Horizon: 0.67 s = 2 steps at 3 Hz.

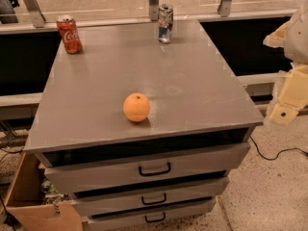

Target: Pick orange

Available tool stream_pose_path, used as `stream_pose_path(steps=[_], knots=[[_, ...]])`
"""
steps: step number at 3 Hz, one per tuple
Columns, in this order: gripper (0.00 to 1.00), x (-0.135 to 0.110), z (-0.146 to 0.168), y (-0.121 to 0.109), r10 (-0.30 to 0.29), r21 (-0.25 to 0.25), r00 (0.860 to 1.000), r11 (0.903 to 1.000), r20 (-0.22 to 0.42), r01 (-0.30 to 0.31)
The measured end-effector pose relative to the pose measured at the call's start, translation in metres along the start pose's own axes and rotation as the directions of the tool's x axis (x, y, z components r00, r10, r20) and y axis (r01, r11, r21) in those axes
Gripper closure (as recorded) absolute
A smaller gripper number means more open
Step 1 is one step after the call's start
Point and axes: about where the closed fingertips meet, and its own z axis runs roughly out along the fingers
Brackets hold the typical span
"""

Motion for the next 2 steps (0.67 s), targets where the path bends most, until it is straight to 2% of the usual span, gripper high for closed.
stream_pose_path(steps=[1,2], knots=[[0.0,0.0,0.0,0.0,0.0,0.0,1.0,1.0,0.0,0.0],[0.0,-0.017,0.011,-0.006,0.002,-0.034,0.997,0.9994,0.081,0.001]])
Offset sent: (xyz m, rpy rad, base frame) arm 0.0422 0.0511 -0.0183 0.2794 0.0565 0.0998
